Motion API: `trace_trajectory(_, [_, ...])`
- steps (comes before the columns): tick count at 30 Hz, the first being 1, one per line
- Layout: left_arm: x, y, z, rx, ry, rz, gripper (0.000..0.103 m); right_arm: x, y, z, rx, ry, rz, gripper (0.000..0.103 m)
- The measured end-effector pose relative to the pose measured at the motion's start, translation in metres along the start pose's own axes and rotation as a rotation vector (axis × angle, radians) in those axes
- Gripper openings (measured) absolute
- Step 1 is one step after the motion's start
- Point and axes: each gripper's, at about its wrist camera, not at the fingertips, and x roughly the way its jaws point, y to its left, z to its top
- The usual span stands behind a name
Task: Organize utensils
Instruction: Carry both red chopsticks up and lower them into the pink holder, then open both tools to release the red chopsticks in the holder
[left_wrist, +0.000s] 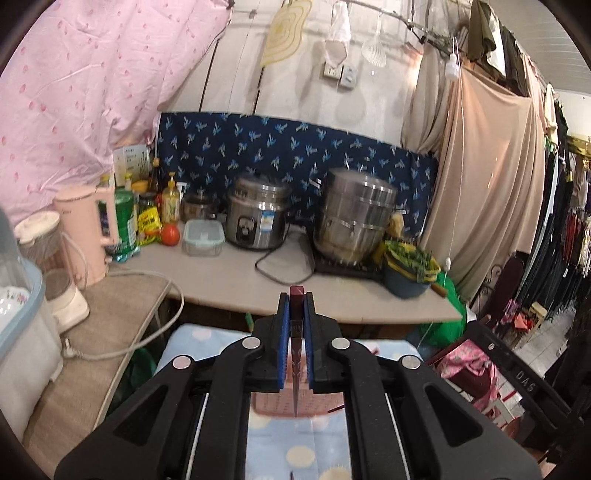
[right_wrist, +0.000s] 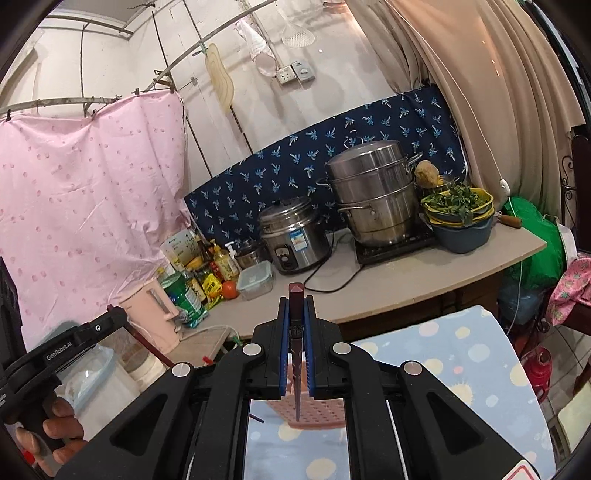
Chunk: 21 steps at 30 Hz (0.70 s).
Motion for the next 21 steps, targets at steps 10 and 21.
trace_trajectory(10, [0.064,0.006,0.019,0.003,-0.017,0.014,0.007,0.078,-0.015,0.007,0.011,0.027,-0.047,0.007])
trace_trajectory(21, [0.111,0.014,-0.021,-0.006,0.090,0.014,0.008,0.114,-0.027,-0.030,0.012,0.125,-0.076,0.011])
